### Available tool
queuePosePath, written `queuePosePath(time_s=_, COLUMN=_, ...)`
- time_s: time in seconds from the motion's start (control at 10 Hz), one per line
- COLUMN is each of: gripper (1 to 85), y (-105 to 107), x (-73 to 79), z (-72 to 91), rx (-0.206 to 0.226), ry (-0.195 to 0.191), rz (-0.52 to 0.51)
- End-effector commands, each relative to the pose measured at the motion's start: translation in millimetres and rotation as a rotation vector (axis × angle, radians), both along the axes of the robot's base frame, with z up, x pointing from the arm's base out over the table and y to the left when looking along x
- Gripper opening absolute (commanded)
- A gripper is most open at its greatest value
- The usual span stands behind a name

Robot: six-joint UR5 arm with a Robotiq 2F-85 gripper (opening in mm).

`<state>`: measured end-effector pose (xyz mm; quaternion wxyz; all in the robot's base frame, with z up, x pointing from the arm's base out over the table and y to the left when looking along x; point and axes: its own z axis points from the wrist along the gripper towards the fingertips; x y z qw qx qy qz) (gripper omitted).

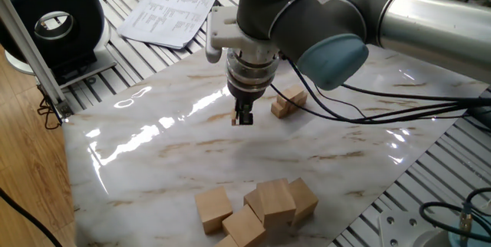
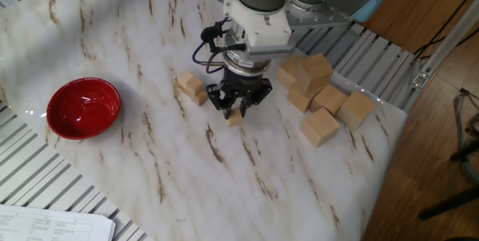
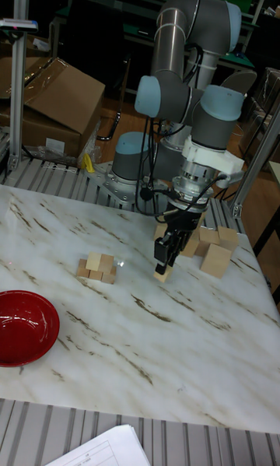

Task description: Stack the blocks into a pyramid shape

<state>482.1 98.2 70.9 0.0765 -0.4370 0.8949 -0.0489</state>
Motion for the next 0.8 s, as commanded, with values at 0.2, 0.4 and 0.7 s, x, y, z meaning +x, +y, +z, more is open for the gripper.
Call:
queuePosePath(time_s=0.2, gripper=1.0, y=-24.0, x=-7.4, z=20.3, rx=0.016, ry=0.047, rz=0.072)
queuePosePath(time_s=0.4, gripper=1.0, y=-46.4, x=-10.4, z=31.6, rx=0.026, ry=0.065, rz=0.1)
queuePosePath(time_s=0.7, gripper=1.0, y=-80.1, x=-22.1, z=49.0, rx=0.019, ry=0.068, rz=0.164)
